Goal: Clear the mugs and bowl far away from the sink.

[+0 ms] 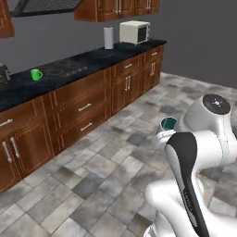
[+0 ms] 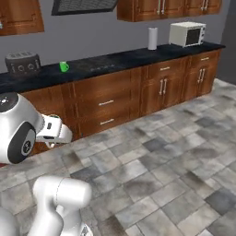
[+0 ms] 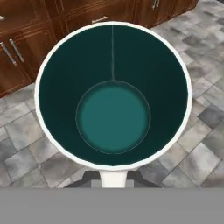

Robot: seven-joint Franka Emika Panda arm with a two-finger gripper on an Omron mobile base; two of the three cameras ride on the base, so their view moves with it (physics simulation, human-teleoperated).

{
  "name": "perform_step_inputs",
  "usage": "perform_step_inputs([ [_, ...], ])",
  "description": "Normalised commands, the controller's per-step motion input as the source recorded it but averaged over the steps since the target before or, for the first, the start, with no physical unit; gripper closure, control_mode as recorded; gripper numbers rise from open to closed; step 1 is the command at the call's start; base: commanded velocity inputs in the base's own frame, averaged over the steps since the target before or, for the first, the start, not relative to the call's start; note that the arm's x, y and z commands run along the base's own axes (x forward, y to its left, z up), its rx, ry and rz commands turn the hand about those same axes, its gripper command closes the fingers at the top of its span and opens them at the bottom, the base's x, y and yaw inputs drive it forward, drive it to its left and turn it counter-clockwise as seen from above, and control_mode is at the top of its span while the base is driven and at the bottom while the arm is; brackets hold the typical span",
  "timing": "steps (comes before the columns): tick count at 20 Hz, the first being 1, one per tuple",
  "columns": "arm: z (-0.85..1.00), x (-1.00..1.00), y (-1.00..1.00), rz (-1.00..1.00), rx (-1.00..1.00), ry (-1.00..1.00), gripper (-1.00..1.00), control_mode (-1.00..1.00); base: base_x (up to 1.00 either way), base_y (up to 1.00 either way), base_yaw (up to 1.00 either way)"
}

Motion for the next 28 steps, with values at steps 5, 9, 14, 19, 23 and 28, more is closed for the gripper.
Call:
perform_step_inputs([
  [5, 0.0, 0.0, 0.0, 0.0, 0.0, 0.0, 1.0, 1.0, 0.55, 0.0, 0.89],
  [9, 0.0, 0.0, 0.0, 0.0, 0.0, 0.0, 1.0, 1.0, 1.0, -0.29, 0.45],
  [14, 0.0, 0.0, 0.0, 0.0, 0.0, 0.0, 1.0, 1.0, 1.0, -0.44, 0.15],
  [19, 0.0, 0.0, 0.0, 0.0, 0.0, 0.0, 1.0, 1.0, 1.0, -0.57, 0.07],
  [23, 0.0, 0.0, 0.0, 0.0, 0.0, 0.0, 1.0, 1.0, 1.0, -0.38, 0.14],
  [28, 0.0, 0.0, 0.0, 0.0, 0.0, 0.0, 1.0, 1.0, 1.0, -0.17, 0.13],
])
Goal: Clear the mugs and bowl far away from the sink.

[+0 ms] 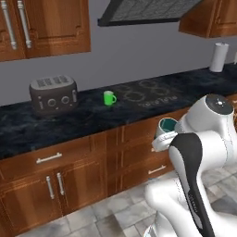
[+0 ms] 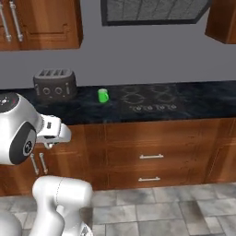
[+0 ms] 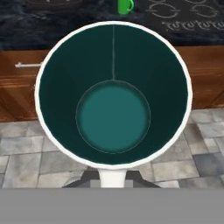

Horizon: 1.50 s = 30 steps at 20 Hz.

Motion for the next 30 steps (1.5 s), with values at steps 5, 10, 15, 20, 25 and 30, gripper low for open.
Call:
perform_step_inputs([
  [5, 0.0, 0.0, 0.0, 0.0, 0.0, 0.0, 1.0, 1.0, 1.0, -0.01, 0.12],
  [10, 0.0, 0.0, 0.0, 0.0, 0.0, 0.0, 1.0, 1.0, 1.0, -0.2, 0.27],
  [15, 0.0, 0.0, 0.0, 0.0, 0.0, 0.0, 1.0, 1.0, 1.0, -0.5, 0.34],
  [20, 0.0, 0.0, 0.0, 0.0, 0.0, 0.0, 1.0, 1.0, 0.65, -0.28, 0.22],
  [25, 0.0, 0.0, 0.0, 0.0, 0.0, 0.0, 1.0, 1.0, 0.0, -0.14, 0.05],
  [30, 0.0, 0.0, 0.0, 0.0, 0.0, 0.0, 1.0, 1.0, 0.04, -0.18, 0.2],
])
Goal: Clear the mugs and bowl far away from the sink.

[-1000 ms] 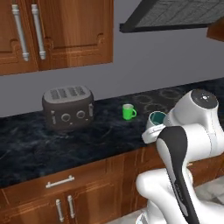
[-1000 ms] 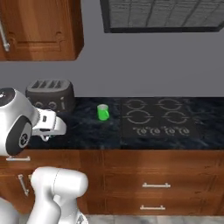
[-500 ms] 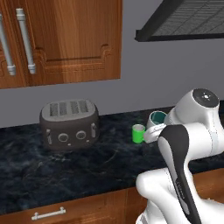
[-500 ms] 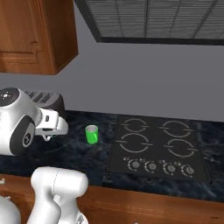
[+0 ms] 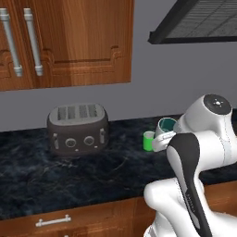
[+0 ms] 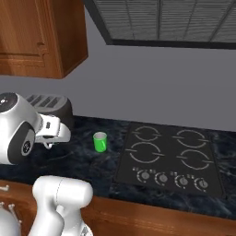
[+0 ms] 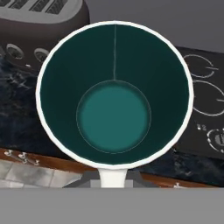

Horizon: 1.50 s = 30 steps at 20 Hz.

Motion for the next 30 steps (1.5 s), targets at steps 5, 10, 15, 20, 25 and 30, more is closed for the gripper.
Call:
perform_step_inputs([
  [5, 0.0, 0.0, 0.0, 0.0, 0.0, 0.0, 1.0, 1.0, 0.2, 0.0, 0.27],
  [10, -0.45, 0.46, 0.0, 0.07, 0.0, 0.23, 1.0, -1.0, 0.0, 0.0, 0.0],
  [15, -0.49, 0.51, 0.01, 0.0, 0.0, 0.2, 1.0, -1.0, 0.0, 0.0, 0.0],
  [20, -0.49, 0.46, 0.06, 0.0, 0.0, 0.04, 1.0, -1.0, 0.0, 0.0, 0.0],
  [25, -0.57, 0.51, 0.08, 0.0, 0.0, 0.02, 1.0, -1.0, 0.0, 0.0, 0.0],
  [30, -0.58, 0.54, 0.07, 0.0, 0.0, 0.11, 1.0, -1.0, 0.0, 0.0, 0.0],
])
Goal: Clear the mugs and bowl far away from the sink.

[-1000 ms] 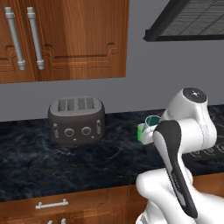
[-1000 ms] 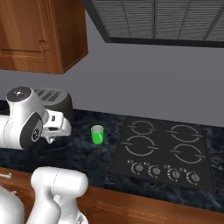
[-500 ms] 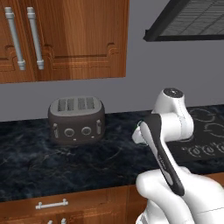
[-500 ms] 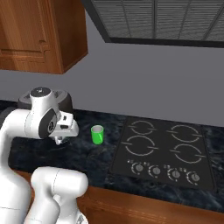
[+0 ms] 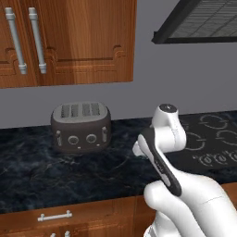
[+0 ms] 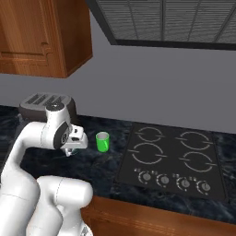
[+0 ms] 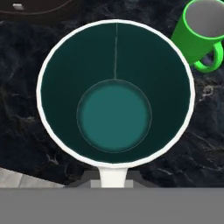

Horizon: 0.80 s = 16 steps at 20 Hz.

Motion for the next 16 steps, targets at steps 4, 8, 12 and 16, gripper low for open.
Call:
perform_step_inputs([
  [4, -0.45, 0.48, 0.08, 0.0, 0.0, 0.24, 1.0, -1.0, 0.0, 0.0, 0.0],
  [8, -0.33, 0.27, 0.0, 0.0, 0.0, 0.19, 1.0, -1.0, 0.0, 0.0, 0.0],
  [12, -0.34, 0.2, 0.0, 0.0, 0.0, 0.14, 1.0, -1.0, 0.0, 0.0, 0.0],
  [16, -0.29, 0.13, 0.0, 0.0, 0.0, 0.06, 1.0, -1.0, 0.0, 0.0, 0.0],
])
